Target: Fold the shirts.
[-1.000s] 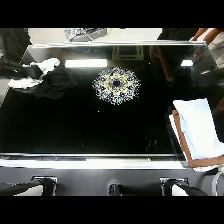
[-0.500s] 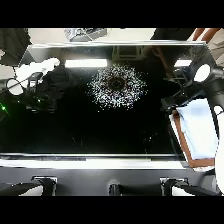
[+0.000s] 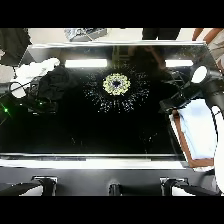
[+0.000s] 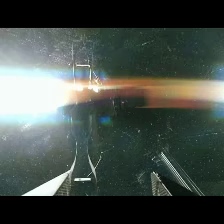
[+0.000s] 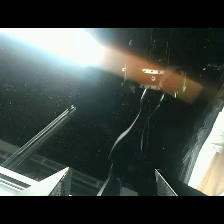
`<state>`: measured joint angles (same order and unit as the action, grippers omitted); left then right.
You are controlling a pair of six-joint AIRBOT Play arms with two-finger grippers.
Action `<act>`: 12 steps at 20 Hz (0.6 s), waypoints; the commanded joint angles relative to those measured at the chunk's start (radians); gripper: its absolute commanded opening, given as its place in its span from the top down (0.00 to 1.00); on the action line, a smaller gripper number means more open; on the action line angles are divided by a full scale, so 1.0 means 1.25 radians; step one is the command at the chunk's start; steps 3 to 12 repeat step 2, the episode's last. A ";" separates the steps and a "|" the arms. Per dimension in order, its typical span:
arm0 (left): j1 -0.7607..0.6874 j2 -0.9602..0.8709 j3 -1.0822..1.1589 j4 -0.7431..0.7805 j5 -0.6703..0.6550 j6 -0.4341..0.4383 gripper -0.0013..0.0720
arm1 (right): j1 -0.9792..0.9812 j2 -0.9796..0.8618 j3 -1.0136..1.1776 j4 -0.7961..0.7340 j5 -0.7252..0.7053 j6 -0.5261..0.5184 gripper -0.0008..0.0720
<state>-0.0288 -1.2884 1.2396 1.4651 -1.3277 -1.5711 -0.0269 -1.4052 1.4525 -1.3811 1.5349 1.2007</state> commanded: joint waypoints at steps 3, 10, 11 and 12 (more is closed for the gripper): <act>0.000 0.000 -0.001 0.000 0.001 -0.001 0.16 | 0.000 0.000 0.000 0.000 0.001 0.000 0.12; 0.000 0.000 -0.001 0.000 0.001 -0.001 0.16 | 0.000 0.000 0.000 0.000 0.001 0.000 0.12; 0.000 0.000 -0.001 0.000 0.001 -0.001 0.16 | 0.000 0.000 0.000 0.000 0.001 0.000 0.12; 0.000 0.000 -0.001 0.000 0.001 -0.001 0.16 | 0.000 0.000 0.000 0.000 0.001 0.000 0.12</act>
